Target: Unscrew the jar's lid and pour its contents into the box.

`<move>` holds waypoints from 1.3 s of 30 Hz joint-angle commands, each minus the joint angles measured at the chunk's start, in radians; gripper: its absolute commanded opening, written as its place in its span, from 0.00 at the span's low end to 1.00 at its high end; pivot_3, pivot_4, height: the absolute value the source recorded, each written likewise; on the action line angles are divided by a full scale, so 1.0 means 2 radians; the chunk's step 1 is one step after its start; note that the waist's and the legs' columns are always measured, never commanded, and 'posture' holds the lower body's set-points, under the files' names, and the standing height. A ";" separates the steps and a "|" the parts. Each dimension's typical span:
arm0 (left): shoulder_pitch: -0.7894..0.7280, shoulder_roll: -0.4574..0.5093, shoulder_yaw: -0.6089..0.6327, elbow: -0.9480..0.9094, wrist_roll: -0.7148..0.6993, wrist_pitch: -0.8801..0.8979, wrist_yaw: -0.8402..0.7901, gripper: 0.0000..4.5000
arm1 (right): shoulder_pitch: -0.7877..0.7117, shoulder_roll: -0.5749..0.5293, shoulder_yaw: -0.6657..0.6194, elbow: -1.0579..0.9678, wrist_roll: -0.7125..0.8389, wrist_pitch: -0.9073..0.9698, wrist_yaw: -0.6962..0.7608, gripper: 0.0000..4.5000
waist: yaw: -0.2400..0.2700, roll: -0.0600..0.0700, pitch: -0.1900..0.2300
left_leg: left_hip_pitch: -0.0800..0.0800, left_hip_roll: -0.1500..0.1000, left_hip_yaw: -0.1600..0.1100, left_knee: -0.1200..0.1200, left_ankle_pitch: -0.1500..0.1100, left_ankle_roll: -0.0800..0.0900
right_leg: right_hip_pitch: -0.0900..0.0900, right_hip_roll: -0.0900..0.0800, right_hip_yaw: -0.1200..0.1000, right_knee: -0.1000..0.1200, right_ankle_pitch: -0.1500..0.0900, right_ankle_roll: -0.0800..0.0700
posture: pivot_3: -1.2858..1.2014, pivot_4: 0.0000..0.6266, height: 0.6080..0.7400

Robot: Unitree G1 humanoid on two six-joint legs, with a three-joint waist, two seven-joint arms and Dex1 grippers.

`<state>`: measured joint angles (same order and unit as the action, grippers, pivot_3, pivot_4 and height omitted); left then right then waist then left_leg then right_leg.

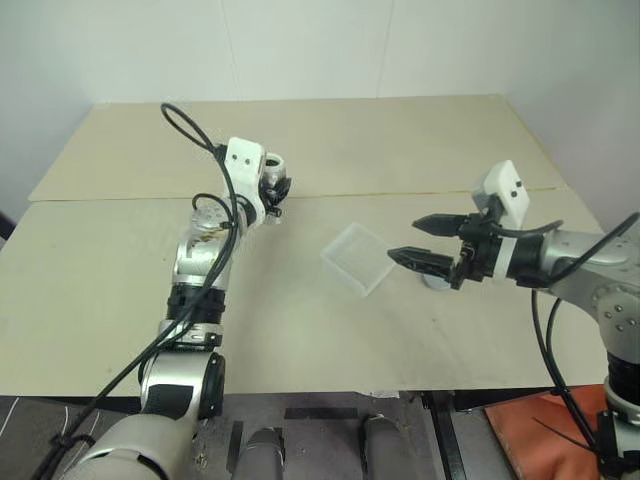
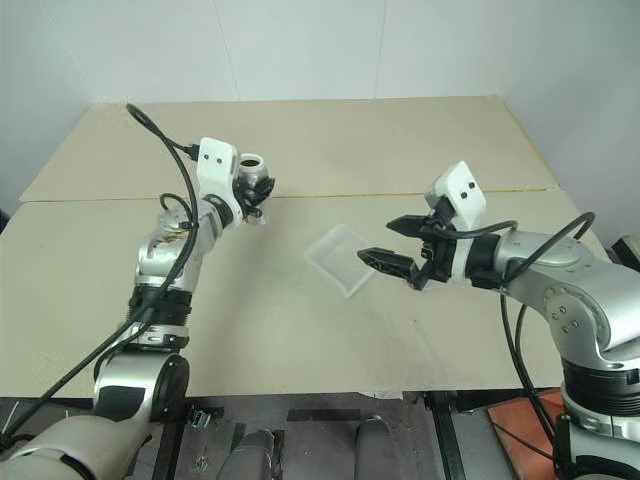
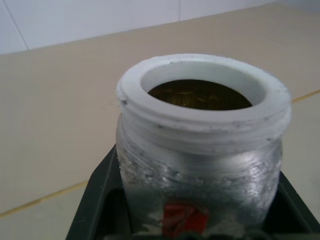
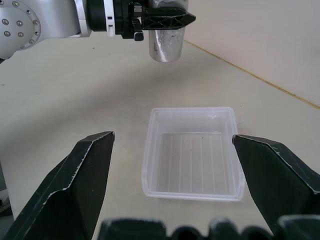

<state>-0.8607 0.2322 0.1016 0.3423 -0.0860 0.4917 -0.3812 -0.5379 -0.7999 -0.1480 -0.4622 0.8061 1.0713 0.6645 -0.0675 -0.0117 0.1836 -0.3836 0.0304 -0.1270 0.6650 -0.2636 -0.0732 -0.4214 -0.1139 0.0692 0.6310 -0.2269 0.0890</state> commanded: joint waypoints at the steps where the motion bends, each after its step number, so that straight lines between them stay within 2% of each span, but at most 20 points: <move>1: 0.006 0.020 -0.039 -0.031 0.026 -0.061 -0.014 0.43 | -0.001 0.003 -0.010 -0.019 0.005 -0.010 -0.007 0.99 | 0.000 0.000 0.000 | 0.000 0.000 0.000 0.000 0.000 0.000 | 0.000 0.000 0.000 0.000 0.000 0.000 | 0.52 0.24 1.00; 3: 0.004 0.051 -0.093 -0.013 0.090 -0.158 -0.015 0.43 | 0.003 0.001 -0.010 -0.022 0.004 -0.010 -0.006 0.99 | 0.000 0.000 0.000 | 0.000 0.000 0.000 0.000 0.000 0.000 | 0.000 0.000 0.000 0.000 0.000 0.000 | 0.52 0.24 1.00; 6: -0.055 0.110 -0.193 0.069 0.220 -0.348 0.021 0.43 | -0.002 -0.009 -0.012 -0.013 0.001 -0.012 0.000 0.99 | 0.003 0.000 0.000 | 0.000 0.000 0.000 0.000 0.002 -0.003 | 0.000 0.000 0.000 -0.001 0.000 0.000 | 0.52 0.24 1.00; 9: -0.180 0.158 -0.354 0.173 0.454 -0.499 0.169 0.43 | -0.015 -0.023 -0.012 0.002 -0.007 -0.021 0.012 0.99 | 0.012 0.000 0.000 | 0.000 0.000 0.000 -0.001 0.002 -0.003 | 0.000 0.000 0.000 -0.002 0.000 0.000 | 0.52 0.24 1.00; 13: -0.283 0.151 -0.503 0.238 0.649 -0.539 0.308 0.43 | -0.022 -0.027 -0.012 0.008 -0.012 -0.028 0.015 0.99 | 0.018 0.000 0.000 | -0.001 0.000 0.000 -0.001 0.002 -0.003 | 0.001 0.000 0.000 -0.004 0.001 0.001 | 0.52 0.24 1.00; 16: -0.311 0.133 -0.568 0.237 0.736 -0.530 0.369 0.43 | -0.019 -0.023 -0.019 0.002 -0.011 -0.028 0.006 0.99 | 0.018 0.000 0.000 | -0.001 0.000 0.001 -0.001 0.001 -0.003 | 0.000 0.000 0.000 -0.003 0.001 0.001 | 0.52 0.24 1.00; 21: -0.313 0.098 -0.586 0.244 0.771 -0.488 0.380 0.43 | -0.007 -0.016 -0.042 -0.013 0.001 -0.023 -0.015 0.99 | 0.016 0.000 0.000 | -0.002 0.000 0.001 -0.001 0.001 -0.002 | -0.001 0.000 0.000 -0.002 0.001 0.001 | 0.52 0.24 1.00; 24: -0.313 0.085 -0.578 0.250 0.766 -0.489 0.385 0.43 | 0.006 -0.014 -0.054 -0.027 0.009 -0.021 -0.025 0.99 | 0.016 0.000 0.000 | -0.002 0.000 0.001 -0.001 0.000 -0.001 | -0.001 0.000 0.000 -0.002 0.001 0.001 | 0.52 0.24 1.00; 32: -0.307 0.089 -0.568 0.241 0.752 -0.497 0.374 0.43 | 0.021 -0.010 -0.060 -0.036 0.021 -0.023 -0.040 0.99 | 0.015 0.000 0.000 | -0.002 0.000 0.001 -0.001 0.000 0.000 | -0.001 0.000 0.000 -0.002 0.001 0.001 | 0.52 0.24 1.00; 36: -0.291 0.100 -0.530 0.252 0.699 -0.513 0.348 0.43 | 0.019 -0.011 -0.054 -0.030 0.019 -0.027 -0.038 0.99 | 0.015 0.000 0.000 | -0.002 0.000 0.001 -0.001 0.000 0.000 | -0.001 0.000 0.000 -0.002 0.001 0.001 | 0.52 0.24 1.00; 39: -0.254 0.110 -0.447 0.261 0.578 -0.537 0.282 0.43 | 0.019 -0.013 -0.055 -0.026 0.017 -0.031 -0.036 0.99 | 0.013 0.000 0.000 | -0.002 0.000 0.001 -0.001 0.000 0.000 | -0.001 0.000 0.000 -0.002 0.001 0.001 | 0.52 0.24 1.00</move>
<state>-1.3908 0.4349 -0.8901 0.8550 1.2091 -0.5594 0.2462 -0.4914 -0.8148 -0.2282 -0.5008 0.8372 1.0399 0.5885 -0.0406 -0.0118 0.1836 -0.3862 0.0300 -0.1253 0.6623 -0.2635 -0.0734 -0.4238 -0.1144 0.0703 0.6279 -0.2245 0.0909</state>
